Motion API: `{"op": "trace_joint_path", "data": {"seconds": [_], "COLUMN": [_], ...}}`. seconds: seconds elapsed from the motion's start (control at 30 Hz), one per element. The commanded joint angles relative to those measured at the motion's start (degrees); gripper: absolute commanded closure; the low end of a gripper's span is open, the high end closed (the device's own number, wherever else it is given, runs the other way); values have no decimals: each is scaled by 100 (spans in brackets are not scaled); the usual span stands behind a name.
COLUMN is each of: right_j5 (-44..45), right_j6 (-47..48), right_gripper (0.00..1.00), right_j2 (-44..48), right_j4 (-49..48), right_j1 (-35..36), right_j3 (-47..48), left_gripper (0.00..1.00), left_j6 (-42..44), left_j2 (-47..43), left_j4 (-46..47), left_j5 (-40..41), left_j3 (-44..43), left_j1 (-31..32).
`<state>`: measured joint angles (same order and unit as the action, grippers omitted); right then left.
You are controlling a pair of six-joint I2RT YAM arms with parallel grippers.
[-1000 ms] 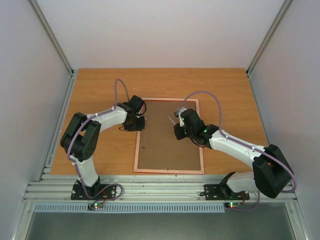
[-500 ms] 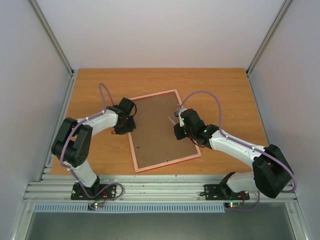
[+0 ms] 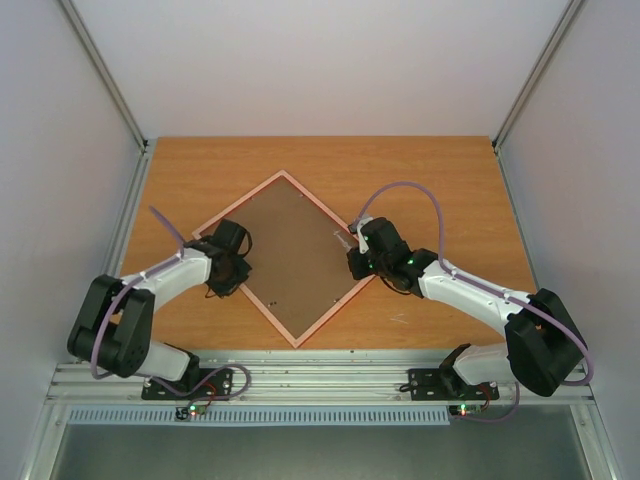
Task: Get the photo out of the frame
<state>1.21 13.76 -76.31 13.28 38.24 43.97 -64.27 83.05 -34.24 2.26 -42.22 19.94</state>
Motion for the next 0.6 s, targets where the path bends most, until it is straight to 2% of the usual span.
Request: {"op": "trace_joint_path", "data": {"seconds": [0.0,0.13,0.3,0.4,0.57], "right_j5": [-60,-60,-60,-60,-211], "right_j6": [-71,-88,-95,-93,-93], "right_gripper": [99,99,99,99,99], "right_j2": [100,59,17,29,5], "right_j4": [-52,-78,-80,-72,-79], "right_j1": [-20,-18,-24,-18,-19], "right_j3": [7,12,24,24,25], "left_gripper": [100,99,99,93,75], "left_j6": [-1076,-1581,-1729,-1653,-1438], "left_j2": [-339,-270,-140,-221,-600], "left_j4": [867,1445,1654,1618,1338], "left_j5": [-499,-916,-1060,-1066,-916], "left_j3": [365,688,666,639,649], "left_j1": [5,157,427,475,508]}}
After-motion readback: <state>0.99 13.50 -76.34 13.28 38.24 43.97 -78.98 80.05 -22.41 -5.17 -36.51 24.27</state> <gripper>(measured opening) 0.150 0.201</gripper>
